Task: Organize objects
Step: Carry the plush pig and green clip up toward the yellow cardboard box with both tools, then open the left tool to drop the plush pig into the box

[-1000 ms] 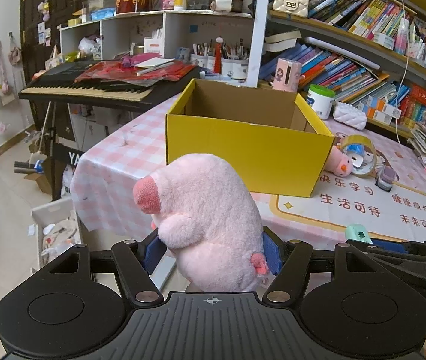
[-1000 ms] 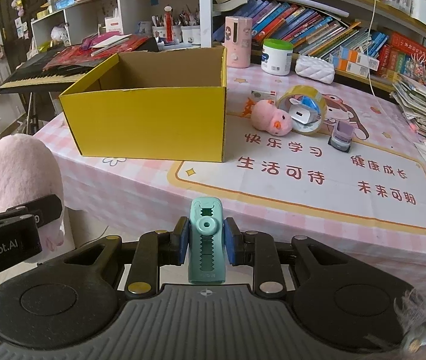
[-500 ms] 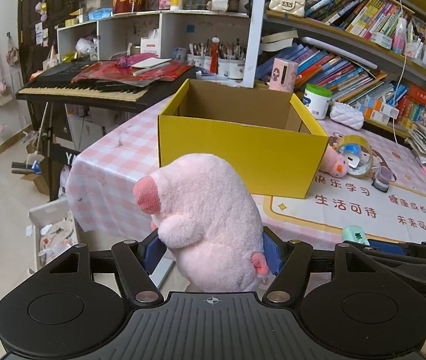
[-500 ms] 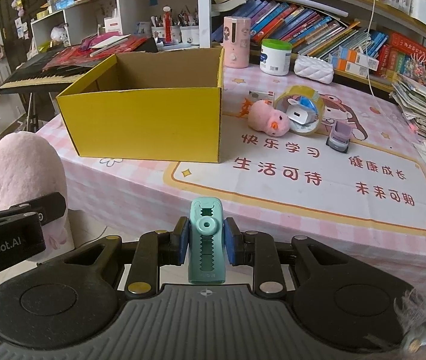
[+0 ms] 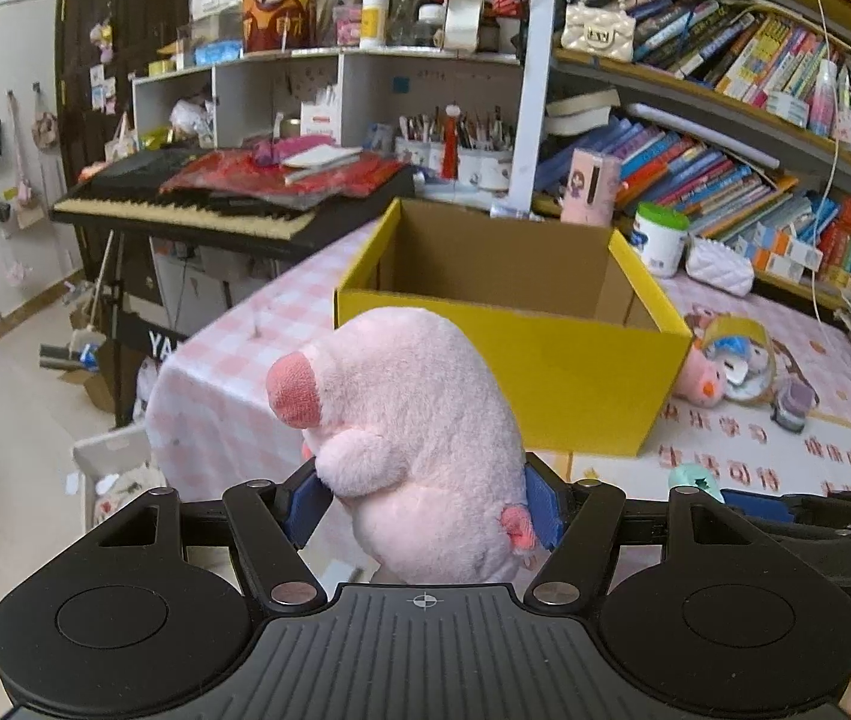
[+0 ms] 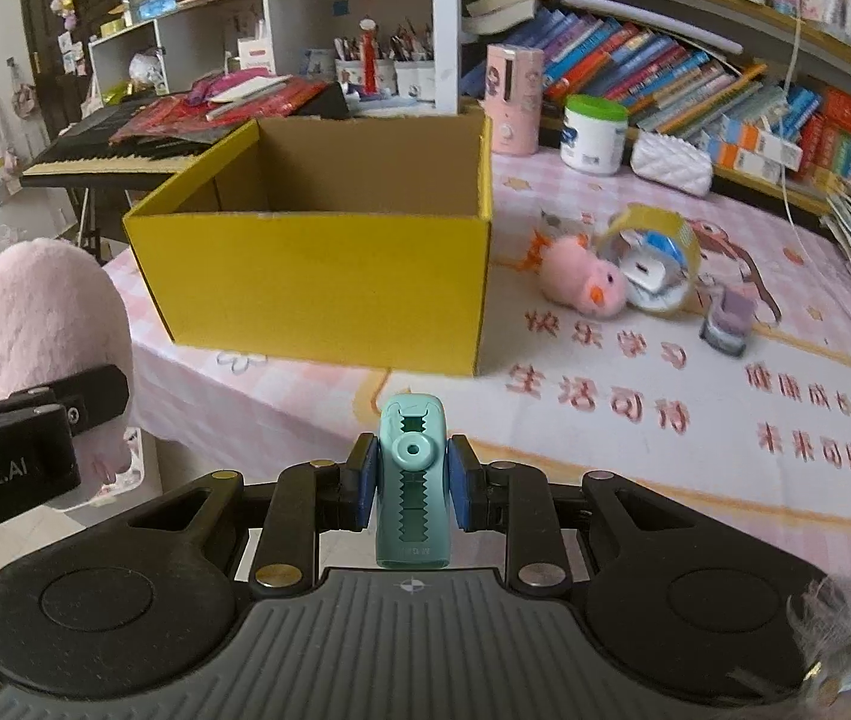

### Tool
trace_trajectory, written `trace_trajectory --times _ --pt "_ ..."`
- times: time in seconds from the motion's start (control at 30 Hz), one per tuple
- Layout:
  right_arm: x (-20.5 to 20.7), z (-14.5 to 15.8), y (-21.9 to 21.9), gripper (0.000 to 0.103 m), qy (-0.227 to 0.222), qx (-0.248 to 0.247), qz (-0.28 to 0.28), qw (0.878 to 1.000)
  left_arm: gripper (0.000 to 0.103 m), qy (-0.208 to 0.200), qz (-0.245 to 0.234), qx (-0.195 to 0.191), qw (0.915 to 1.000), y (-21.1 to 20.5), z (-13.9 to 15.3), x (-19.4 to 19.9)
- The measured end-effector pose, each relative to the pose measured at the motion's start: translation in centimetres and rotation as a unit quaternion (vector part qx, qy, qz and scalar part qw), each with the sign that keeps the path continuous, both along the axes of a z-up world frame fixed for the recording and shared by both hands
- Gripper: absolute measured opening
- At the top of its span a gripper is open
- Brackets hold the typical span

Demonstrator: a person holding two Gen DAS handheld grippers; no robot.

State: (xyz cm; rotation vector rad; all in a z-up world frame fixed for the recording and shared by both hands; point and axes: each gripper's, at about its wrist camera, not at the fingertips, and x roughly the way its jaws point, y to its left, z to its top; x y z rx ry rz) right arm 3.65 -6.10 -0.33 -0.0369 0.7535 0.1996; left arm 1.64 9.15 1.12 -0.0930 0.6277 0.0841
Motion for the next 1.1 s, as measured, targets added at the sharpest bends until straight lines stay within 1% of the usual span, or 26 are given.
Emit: trace_trajectory --times 0.2,0.3,0.43,0.57,0.63,0.73,0.83,0.9,1.1 --pt "2.8 1.3 0.2 0.023 -0.022 0.007 0.017 1.000 0.066 -0.022 0.003 0.012 0.9997 -0.3 1.1 2.3" --pt "4.6 2.1 0.3 0.023 -0.028 0.017 0.022 0.999 0.066 -0.033 0.004 0.019 0.9993 -0.4 1.7 3.8" --pt "7.6 3.3 0.4 0.023 -0.047 0.028 0.030 0.998 0.066 -0.050 0.010 0.032 0.9982 -0.7 2.5 5.9" --pt "10.4 4.1 0.7 0.023 -0.075 0.021 0.038 0.996 0.066 -0.065 0.016 0.037 0.9971 -1.0 3.2 8.0" --pt "12.0 4.1 0.9 0.023 -0.082 0.014 0.041 0.996 0.066 -0.068 0.017 0.038 0.9968 -1.2 3.4 9.0" --pt "14.1 3.5 1.0 0.023 -0.073 0.008 0.047 0.996 0.066 -0.066 0.022 0.043 0.9967 -1.5 3.4 10.5" --pt "15.5 2.5 1.1 0.023 -0.058 0.004 0.063 0.996 0.066 -0.055 0.024 0.047 0.9971 -1.7 3.0 11.7" --pt "16.1 1.9 1.3 0.023 -0.048 0.002 0.081 0.996 0.066 -0.045 0.024 0.049 0.9975 -1.9 2.5 12.5" --pt "17.2 0.3 1.9 0.023 -0.038 -0.016 0.115 0.993 0.067 -0.025 0.028 0.061 0.9974 -2.2 1.4 14.0"
